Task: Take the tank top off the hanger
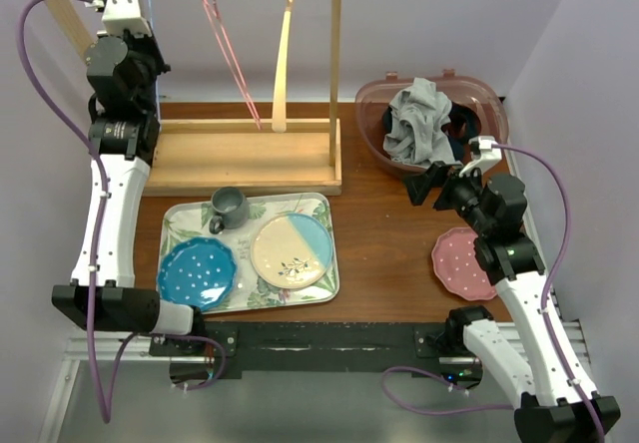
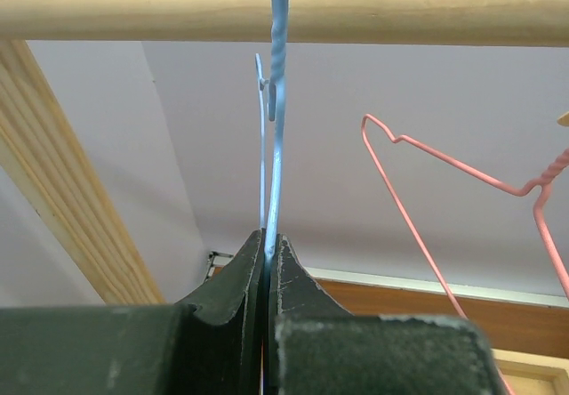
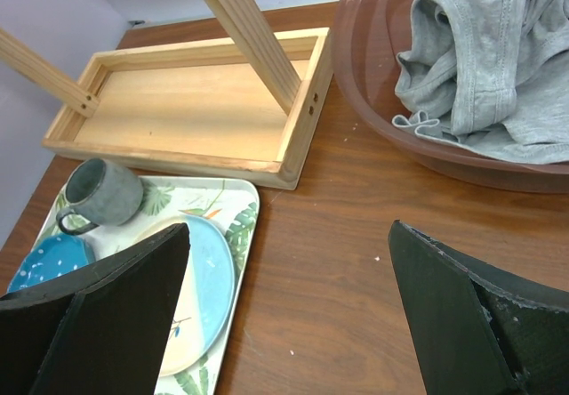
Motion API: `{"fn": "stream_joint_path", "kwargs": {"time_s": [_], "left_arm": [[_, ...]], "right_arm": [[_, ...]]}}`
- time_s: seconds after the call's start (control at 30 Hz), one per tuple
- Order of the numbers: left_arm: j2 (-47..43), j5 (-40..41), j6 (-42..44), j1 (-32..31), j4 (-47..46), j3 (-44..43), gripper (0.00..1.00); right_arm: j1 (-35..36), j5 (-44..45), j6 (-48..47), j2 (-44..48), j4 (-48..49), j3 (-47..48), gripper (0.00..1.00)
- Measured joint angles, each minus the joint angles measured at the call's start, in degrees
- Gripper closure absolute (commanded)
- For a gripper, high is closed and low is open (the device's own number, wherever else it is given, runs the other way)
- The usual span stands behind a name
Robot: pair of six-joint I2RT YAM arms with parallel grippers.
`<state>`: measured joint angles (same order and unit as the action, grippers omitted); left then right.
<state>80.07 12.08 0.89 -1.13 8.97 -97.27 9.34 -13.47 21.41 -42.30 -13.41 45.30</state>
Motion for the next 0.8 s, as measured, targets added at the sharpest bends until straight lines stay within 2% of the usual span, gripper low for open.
{"fn": "stream_joint_path", "kwargs": {"time_s": [0.53, 0.6, 0.63, 0.7, 0.73, 0.8], "left_arm": [[4.13, 0.68, 0.28, 0.44, 0.66, -0.72, 1.00], [4.50, 0.63, 0.22, 0.48, 1.16, -0.72, 0.93], [4.50, 0.57, 0.20, 0.48, 1.38, -0.72, 0.77], [4.37, 0.48, -0.26, 0.48, 2.01, -0.92, 0.61], [4.26, 0.31, -0.96, 0.50, 2.56, -0.96, 0.50], [3.80, -0.26, -2.10, 0.63, 3.96, -0.94, 0.40]], "right_arm": [[0.00, 0.28, 0.26, 0.59, -3.54, 0.07, 0.01], [0.02, 0.37, 0.46, 1.16, -4.02, 0.13, 0.01], [0.04, 0.44, 0.55, 1.46, -4.44, 0.35, 0.02], [0.04, 0.46, 0.87, 1.62, -5.14, 0.96, 0.01], [0.04, 0.48, 1.11, 1.60, -5.40, 1.33, 0.01], [0.15, 0.48, 1.77, 1.42, -5.95, 2.05, 0.01]]}}
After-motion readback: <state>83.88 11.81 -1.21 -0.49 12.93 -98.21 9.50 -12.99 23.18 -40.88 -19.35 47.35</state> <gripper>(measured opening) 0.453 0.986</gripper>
